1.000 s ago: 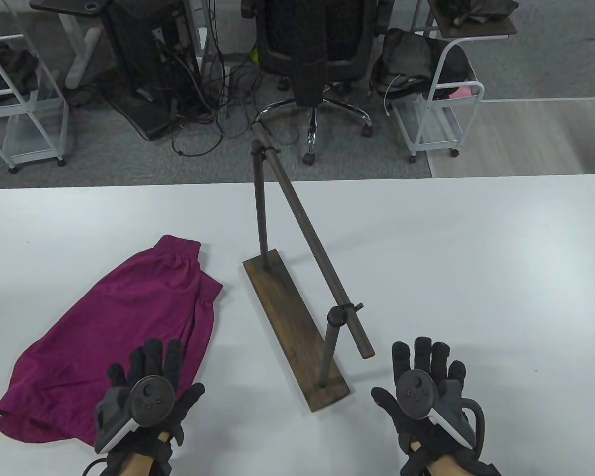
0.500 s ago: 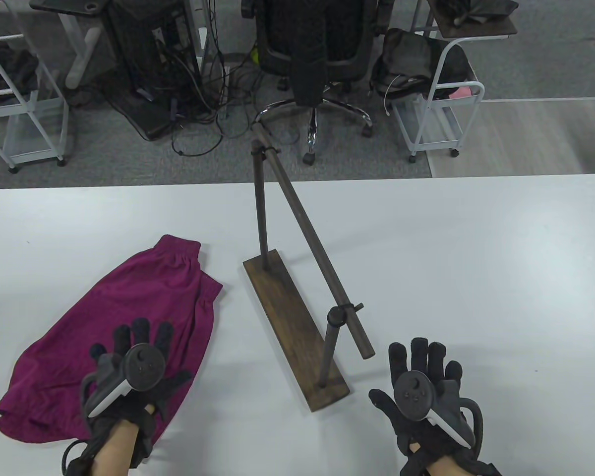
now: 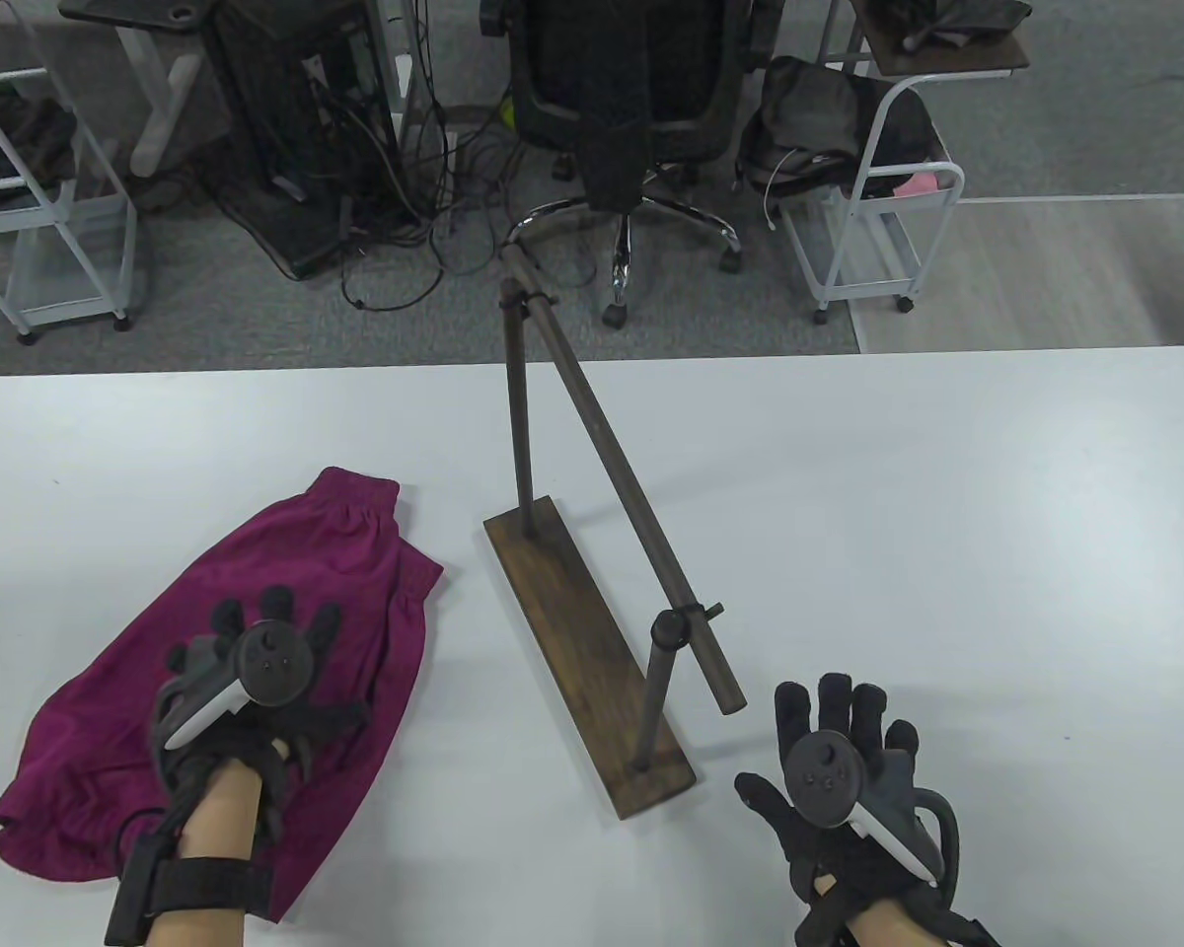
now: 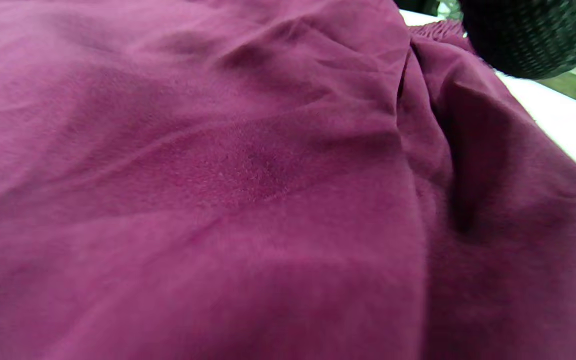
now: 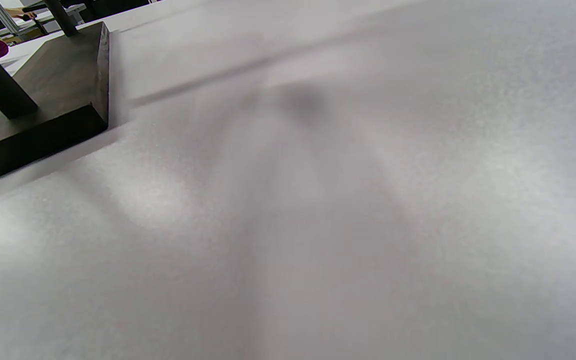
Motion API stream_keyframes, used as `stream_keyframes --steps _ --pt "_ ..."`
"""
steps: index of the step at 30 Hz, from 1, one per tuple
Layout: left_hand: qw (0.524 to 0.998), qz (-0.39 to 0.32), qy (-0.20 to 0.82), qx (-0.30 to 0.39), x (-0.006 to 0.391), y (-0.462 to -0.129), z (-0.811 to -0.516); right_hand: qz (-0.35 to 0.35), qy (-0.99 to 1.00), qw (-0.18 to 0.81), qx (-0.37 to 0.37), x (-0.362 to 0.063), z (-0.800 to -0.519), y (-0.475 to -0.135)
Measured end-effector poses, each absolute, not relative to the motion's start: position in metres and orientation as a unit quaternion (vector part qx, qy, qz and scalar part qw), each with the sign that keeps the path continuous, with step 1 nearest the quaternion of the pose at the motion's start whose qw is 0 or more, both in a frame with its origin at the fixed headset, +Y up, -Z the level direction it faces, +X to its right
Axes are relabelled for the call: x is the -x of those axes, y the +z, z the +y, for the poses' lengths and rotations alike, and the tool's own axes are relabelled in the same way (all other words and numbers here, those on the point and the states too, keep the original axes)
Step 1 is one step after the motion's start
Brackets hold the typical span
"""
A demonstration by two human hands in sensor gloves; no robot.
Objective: Hang shorts on desktop hanging rack
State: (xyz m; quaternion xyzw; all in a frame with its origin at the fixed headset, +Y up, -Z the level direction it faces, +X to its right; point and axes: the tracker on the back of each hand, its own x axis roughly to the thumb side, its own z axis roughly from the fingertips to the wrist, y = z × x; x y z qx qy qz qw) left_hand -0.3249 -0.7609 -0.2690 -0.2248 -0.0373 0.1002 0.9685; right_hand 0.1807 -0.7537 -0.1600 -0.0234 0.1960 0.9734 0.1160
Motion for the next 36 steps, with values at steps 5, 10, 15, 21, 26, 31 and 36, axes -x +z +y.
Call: stream_keyframes --steps 5,10,15,21,26,31,36 --pt "0.962 -0.039 0.109 0.247 0.328 -0.282 -0.774 0.212 0.970 0.115 0.026 -0.180 -0.758 -0.162" --pt "0.955 -0.029 0.100 0.277 0.333 -0.289 -0.783 0.225 0.967 0.119 0.025 -0.180 -0.761 -0.164" --pt "0.947 -0.030 0.133 0.290 0.339 -0.291 -0.795 0.246 0.961 0.129 0.023 -0.181 -0.765 -0.165" --pt "0.955 -0.027 0.113 0.272 0.342 -0.290 -0.793 0.239 0.963 0.125 0.024 -0.180 -0.764 -0.166" --pt "0.964 -0.012 0.107 0.243 0.347 -0.288 -0.789 0.242 0.962 0.124 0.021 -0.180 -0.765 -0.166" --pt "0.969 -0.003 0.099 0.225 0.348 -0.287 -0.783 0.243 0.962 0.122 0.018 -0.180 -0.765 -0.166" --pt "0.972 -0.005 0.085 0.221 0.345 -0.287 -0.776 0.242 0.962 0.122 0.017 -0.180 -0.766 -0.166"
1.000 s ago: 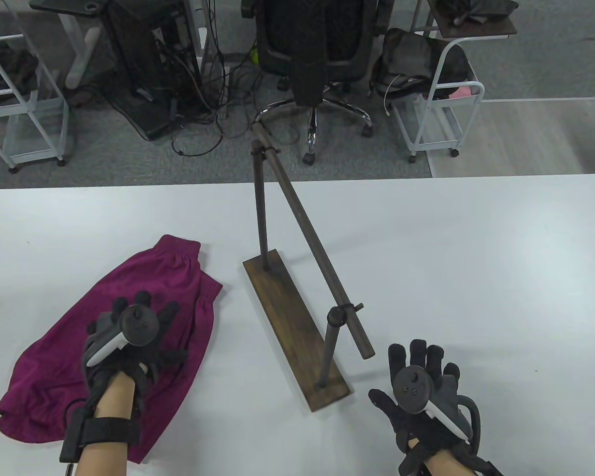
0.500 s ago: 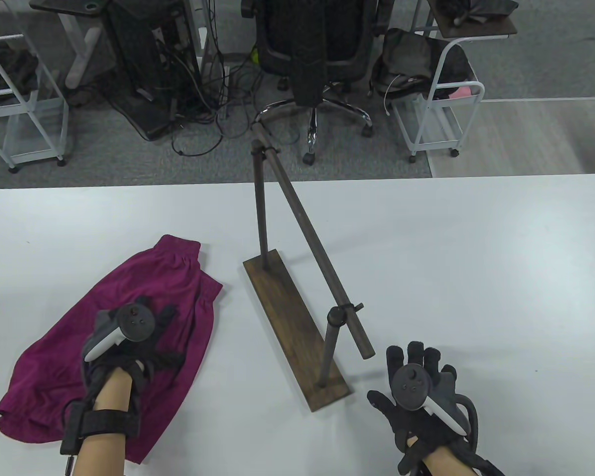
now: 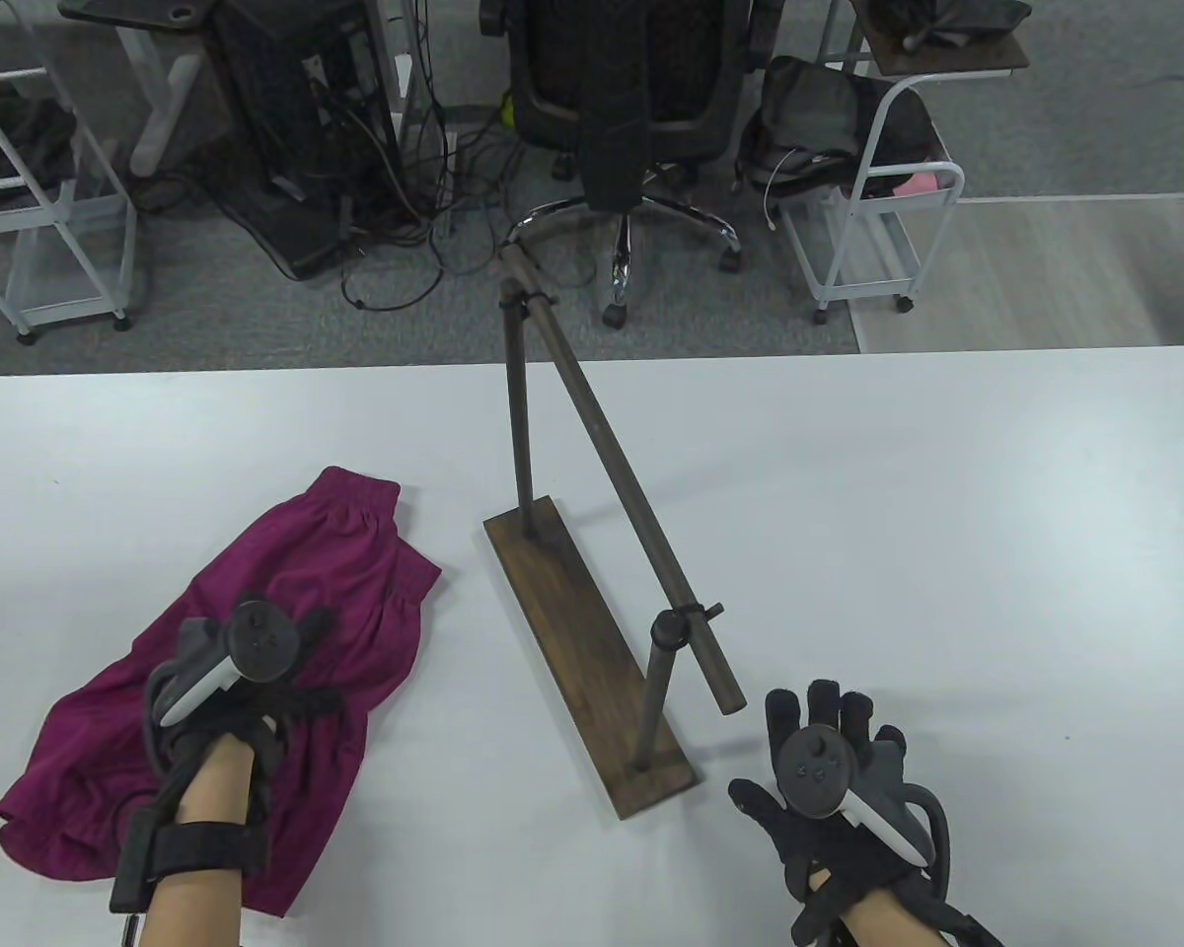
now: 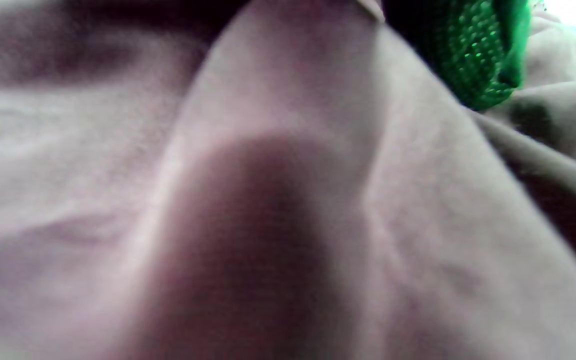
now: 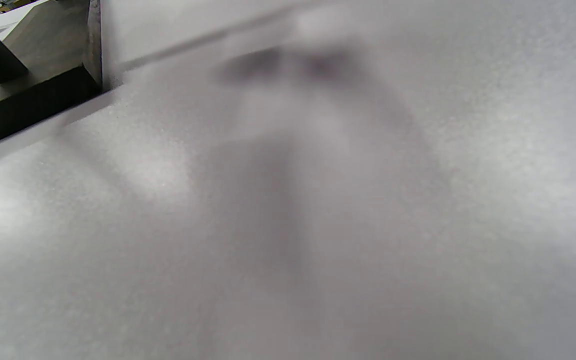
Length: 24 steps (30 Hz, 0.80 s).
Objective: Hang shorts on desktop hanging rack
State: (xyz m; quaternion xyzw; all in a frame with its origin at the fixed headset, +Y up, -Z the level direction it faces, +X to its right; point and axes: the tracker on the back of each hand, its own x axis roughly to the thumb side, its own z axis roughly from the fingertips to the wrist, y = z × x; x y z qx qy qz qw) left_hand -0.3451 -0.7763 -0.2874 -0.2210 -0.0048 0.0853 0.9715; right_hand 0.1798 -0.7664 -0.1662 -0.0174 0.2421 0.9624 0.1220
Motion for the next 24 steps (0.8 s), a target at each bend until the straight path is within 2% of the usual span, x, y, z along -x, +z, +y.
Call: stream_keyframes --steps 15,24 --pt "0.981 -0.002 0.072 0.183 0.340 -0.291 -0.771 0.235 0.964 0.120 0.010 -0.179 -0.768 -0.165" --pt "0.993 0.004 0.022 0.115 0.330 -0.288 -0.770 0.226 0.967 0.118 0.012 -0.179 -0.768 -0.165"
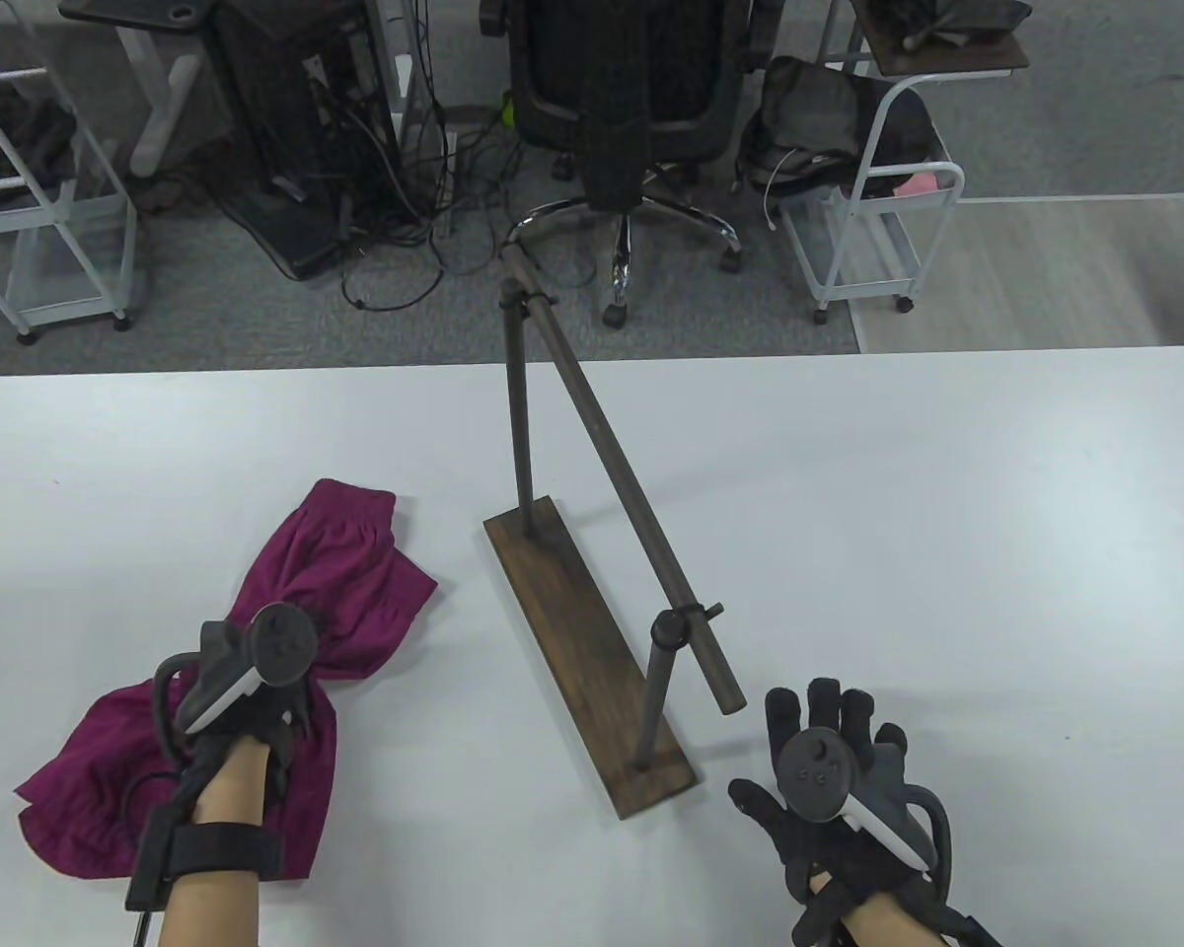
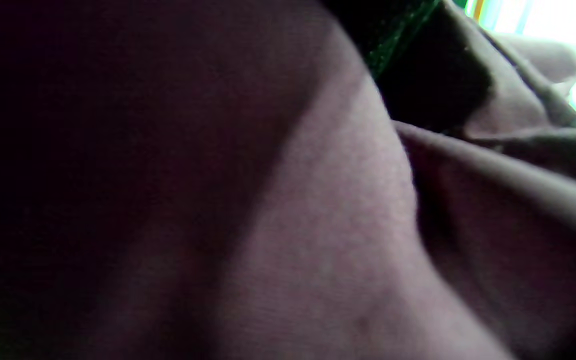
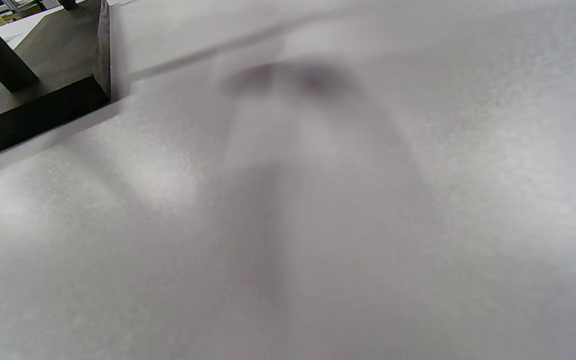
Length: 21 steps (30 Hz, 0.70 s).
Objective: Hang shorts on desktop hanging rack
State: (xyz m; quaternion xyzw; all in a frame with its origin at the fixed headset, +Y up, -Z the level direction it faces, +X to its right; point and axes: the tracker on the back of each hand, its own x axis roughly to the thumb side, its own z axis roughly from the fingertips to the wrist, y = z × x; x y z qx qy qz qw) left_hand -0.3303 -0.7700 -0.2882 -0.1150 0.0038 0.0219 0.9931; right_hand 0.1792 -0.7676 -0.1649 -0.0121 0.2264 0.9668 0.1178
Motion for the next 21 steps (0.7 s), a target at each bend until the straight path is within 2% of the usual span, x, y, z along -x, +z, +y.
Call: stream_keyframes --steps 13,21 --pt "0.999 0.026 0.020 0.027 0.322 -0.281 -0.748 0.217 0.970 0.112 0.011 -0.179 -0.767 -0.164" --pt "0.999 0.026 0.022 0.010 0.314 -0.276 -0.728 0.215 0.970 0.109 0.007 -0.179 -0.767 -0.164"
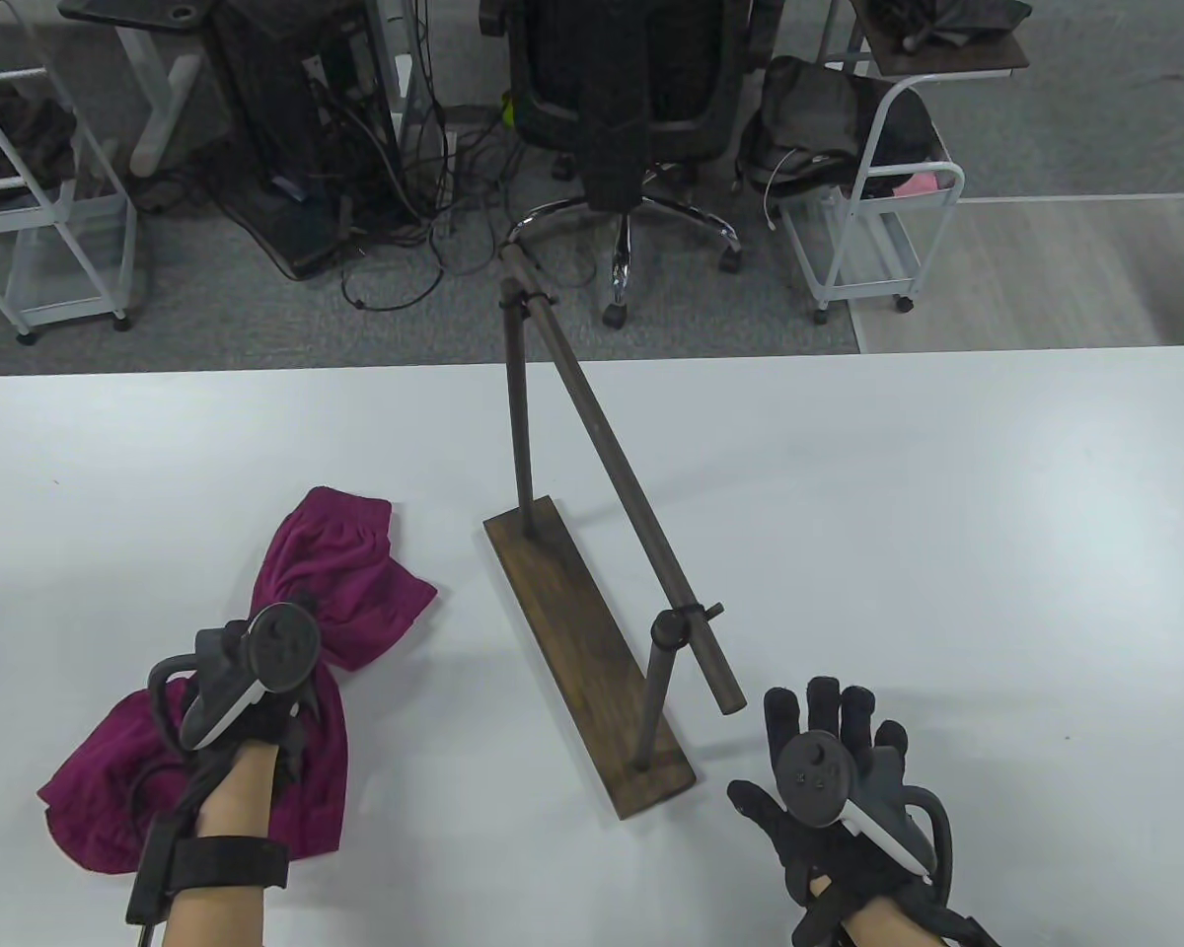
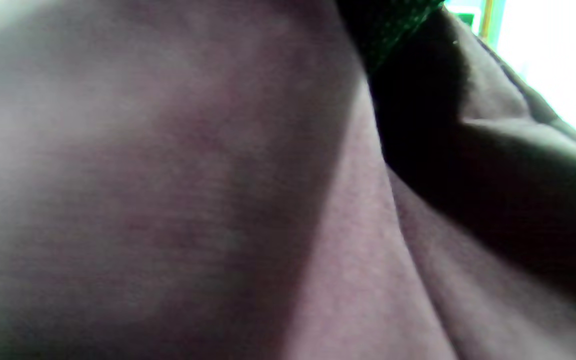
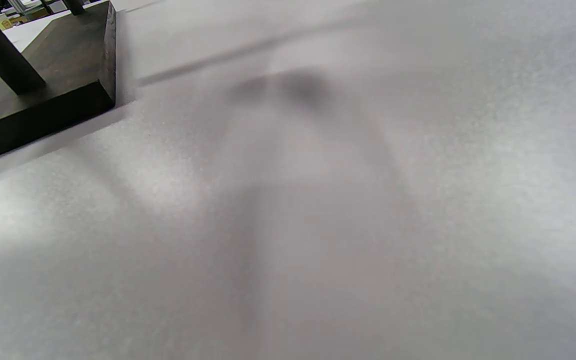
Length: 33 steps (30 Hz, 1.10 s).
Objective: Hang shorts on desktop hanging rack
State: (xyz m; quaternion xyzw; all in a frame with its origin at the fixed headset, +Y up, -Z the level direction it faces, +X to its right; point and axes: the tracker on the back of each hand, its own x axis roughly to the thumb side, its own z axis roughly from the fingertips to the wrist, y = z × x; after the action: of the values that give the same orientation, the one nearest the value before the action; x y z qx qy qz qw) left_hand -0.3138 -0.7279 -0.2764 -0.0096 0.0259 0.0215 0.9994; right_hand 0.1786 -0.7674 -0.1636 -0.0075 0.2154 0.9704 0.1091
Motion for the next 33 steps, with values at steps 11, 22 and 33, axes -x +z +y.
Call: stream_keyframes --steps 11,22,33 --pt "0.995 0.047 0.049 -0.071 0.299 -0.266 -0.697 0.212 0.971 0.111 0.007 -0.179 -0.767 -0.163" --pt "0.984 0.052 0.073 -0.151 0.279 -0.255 -0.669 0.206 0.972 0.111 0.001 -0.179 -0.766 -0.162" --pt "0.964 0.030 0.081 -0.249 0.252 -0.243 -0.631 0.199 0.974 0.110 -0.002 -0.178 -0.765 -0.161"
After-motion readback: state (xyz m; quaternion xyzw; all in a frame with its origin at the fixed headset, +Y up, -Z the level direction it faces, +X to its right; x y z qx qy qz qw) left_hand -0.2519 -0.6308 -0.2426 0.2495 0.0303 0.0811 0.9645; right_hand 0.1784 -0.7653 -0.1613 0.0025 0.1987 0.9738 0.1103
